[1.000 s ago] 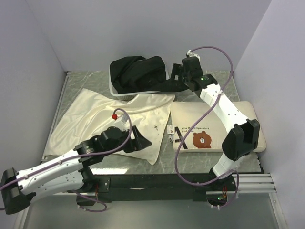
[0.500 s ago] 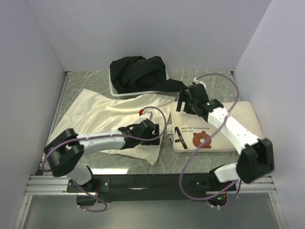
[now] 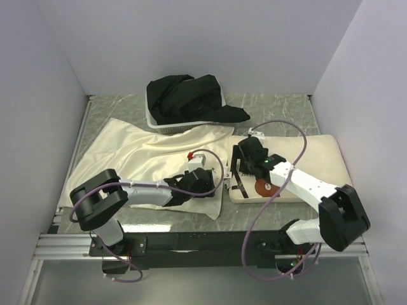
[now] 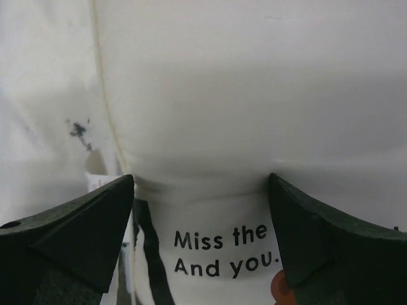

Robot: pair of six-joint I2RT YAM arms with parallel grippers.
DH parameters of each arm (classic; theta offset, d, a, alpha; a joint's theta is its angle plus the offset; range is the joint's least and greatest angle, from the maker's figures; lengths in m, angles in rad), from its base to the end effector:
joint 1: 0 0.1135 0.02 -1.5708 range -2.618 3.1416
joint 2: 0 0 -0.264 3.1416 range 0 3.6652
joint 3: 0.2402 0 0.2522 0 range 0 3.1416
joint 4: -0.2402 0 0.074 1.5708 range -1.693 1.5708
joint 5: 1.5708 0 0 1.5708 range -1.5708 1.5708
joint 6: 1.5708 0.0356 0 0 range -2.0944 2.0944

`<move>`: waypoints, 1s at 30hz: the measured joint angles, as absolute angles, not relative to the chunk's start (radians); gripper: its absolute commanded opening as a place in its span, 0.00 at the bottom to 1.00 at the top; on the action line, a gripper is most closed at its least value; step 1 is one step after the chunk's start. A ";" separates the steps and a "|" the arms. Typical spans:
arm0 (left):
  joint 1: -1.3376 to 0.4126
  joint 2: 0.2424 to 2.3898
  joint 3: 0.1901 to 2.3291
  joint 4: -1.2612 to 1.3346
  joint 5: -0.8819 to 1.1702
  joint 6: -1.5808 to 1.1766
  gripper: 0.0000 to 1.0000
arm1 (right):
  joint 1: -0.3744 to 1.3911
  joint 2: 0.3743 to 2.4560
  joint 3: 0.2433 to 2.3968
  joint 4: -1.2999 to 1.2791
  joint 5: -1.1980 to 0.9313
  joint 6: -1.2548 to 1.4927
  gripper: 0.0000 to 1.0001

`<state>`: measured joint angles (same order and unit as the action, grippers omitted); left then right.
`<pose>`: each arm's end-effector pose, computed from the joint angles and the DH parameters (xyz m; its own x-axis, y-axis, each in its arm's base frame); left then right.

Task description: Put the pillow into the pillowcase

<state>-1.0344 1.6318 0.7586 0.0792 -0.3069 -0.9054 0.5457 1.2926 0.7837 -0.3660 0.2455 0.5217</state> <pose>0.1703 -0.2653 0.1508 -0.7845 -0.1480 -0.6023 0.1524 0.8954 -0.4184 0.2269 0.1277 0.2171 -0.7533 0.1082 -0.6488 0.0059 0.9875 0.1578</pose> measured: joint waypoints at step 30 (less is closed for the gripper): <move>-1.233 1.433 0.800 -0.215 -0.380 -1.028 0.85 | 0.344 1.023 0.804 -0.540 0.140 0.521 0.00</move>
<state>-1.2331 1.4330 0.8001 -0.2153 -0.3798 -1.0283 0.3435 1.0233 0.8043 -0.5404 0.1402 0.5213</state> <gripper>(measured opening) 0.881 0.034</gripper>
